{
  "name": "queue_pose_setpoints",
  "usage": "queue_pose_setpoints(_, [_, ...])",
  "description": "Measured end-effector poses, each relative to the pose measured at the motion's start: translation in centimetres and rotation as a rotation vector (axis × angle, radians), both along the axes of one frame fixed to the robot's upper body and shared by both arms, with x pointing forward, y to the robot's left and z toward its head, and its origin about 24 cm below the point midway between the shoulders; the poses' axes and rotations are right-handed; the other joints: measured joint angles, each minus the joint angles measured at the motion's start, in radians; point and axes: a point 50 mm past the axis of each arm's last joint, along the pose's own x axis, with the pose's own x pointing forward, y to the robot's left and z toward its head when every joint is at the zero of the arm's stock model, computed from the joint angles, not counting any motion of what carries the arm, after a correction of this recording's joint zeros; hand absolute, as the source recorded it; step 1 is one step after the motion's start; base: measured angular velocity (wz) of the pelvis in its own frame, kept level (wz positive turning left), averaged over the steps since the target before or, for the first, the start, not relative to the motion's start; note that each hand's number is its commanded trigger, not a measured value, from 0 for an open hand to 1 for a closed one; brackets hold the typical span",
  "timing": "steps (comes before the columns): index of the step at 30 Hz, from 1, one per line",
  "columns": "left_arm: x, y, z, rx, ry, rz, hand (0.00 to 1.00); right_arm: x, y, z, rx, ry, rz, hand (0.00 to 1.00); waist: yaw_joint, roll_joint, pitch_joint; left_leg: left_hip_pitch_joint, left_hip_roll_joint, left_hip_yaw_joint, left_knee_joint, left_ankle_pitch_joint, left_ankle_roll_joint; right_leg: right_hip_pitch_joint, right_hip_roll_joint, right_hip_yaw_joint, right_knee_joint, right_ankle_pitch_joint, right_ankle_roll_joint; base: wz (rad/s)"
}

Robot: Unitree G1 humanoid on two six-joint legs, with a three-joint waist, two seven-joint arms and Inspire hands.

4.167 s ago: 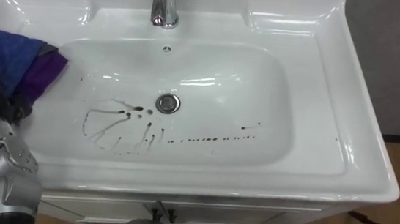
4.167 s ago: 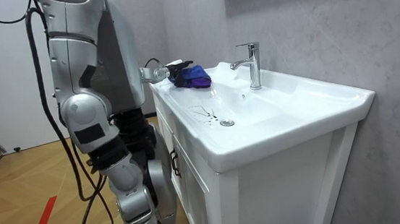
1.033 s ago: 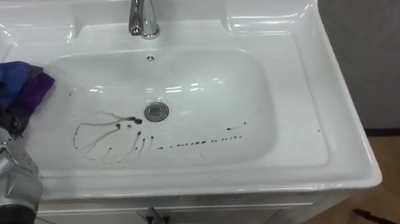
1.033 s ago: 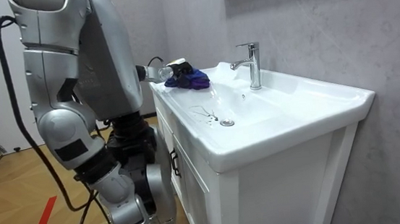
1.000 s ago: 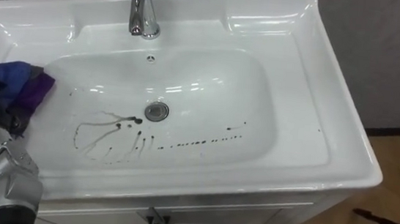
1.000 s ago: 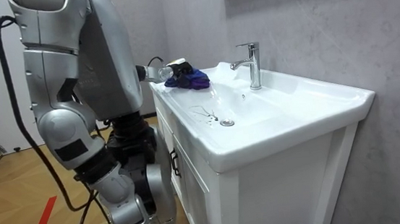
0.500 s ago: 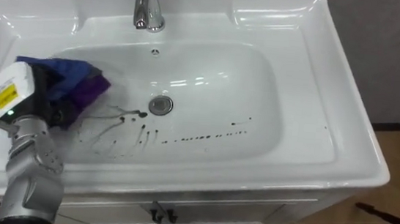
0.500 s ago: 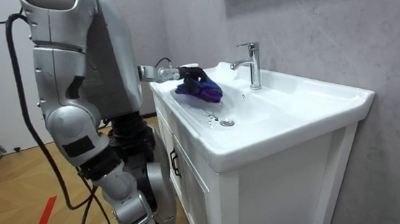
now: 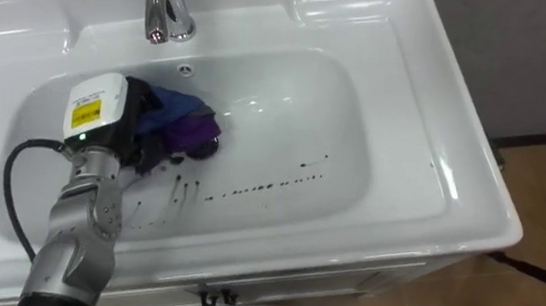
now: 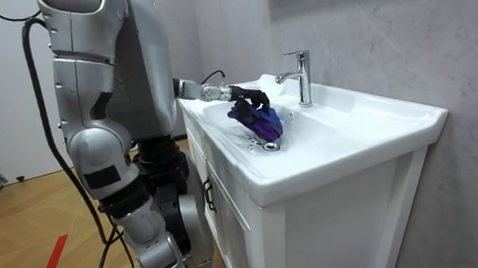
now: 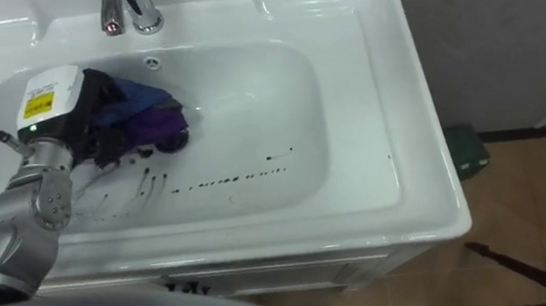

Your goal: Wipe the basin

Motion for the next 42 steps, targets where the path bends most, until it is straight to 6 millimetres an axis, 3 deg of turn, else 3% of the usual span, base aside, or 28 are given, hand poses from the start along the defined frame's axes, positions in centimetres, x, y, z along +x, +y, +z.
queue_pose_setpoints(4, [0.0, 0.0, -0.1, 0.028, 0.007, -0.006, 1.0, -0.1, 0.0, 0.0, -0.001, 0.002, -0.001, 0.0, 0.0, 0.0, -0.0002, 0.002, 0.001, 0.012, 0.002, -0.001, 0.001, -0.006, 0.0, 0.017, 0.002, -0.001, 0.003, -0.09])
queue_pose_setpoints(7, [-0.3, 0.3, -0.9, 0.045, 0.058, 0.0, 1.0, -0.3, -0.3, 0.1, -0.012, 0.009, -0.004, 0.0, -0.007, 0.011, -0.008, 0.005, 0.0, 0.025, 0.001, -0.006, 0.01, -0.008, 0.003, 0.044, 0.002, -0.019, 0.04, -0.08])
queue_pose_setpoints(10, [-0.6, 0.6, -1.4, 0.05, 0.089, 0.016, 1.0, -0.7, -0.4, 0.1, -0.019, 0.02, -0.005, 0.0, -0.008, 0.017, -0.0116, 0.013, -0.001, 0.031, 0.001, -0.008, 0.014, -0.007, 0.002, 0.051, 0.004, -0.017, 0.043, -0.07])
queue_pose_setpoints(17, [-1.4, 1.5, -2.9, 0.15, 0.199, 0.032, 1.0, -1.1, -0.5, 0.1, -0.033, 0.048, 0.026, 0.0, -0.005, 0.008, -0.0096, 0.014, -0.002, 0.048, 0.001, -0.008, 0.015, -0.016, -0.004, 0.051, 0.014, -0.001, 0.019, -0.06])
queue_pose_setpoints(23, [-2.4, 2.2, -4.5, 0.196, 0.293, 0.037, 1.0, -1.2, -0.6, 0.0, -0.04, 0.075, 0.019, 0.0, -0.003, 0.004, -0.0081, 0.017, -0.002, 0.053, 0.001, -0.008, 0.015, -0.016, -0.003, 0.064, 0.012, -0.001, 0.018, -0.07])
queue_pose_setpoints(42, [-2.7, 2.0, -5.3, 0.274, 0.33, 0.024, 1.0, 0.1, -0.8, 0.1, -0.023, 0.054, 0.024, 0.0, -0.007, 0.002, -0.0124, 0.045, -0.003, 0.049, -0.01, -0.008, 0.015, 0.009, 0.004, 0.07, 0.002, 0.002, 0.012, -0.01])
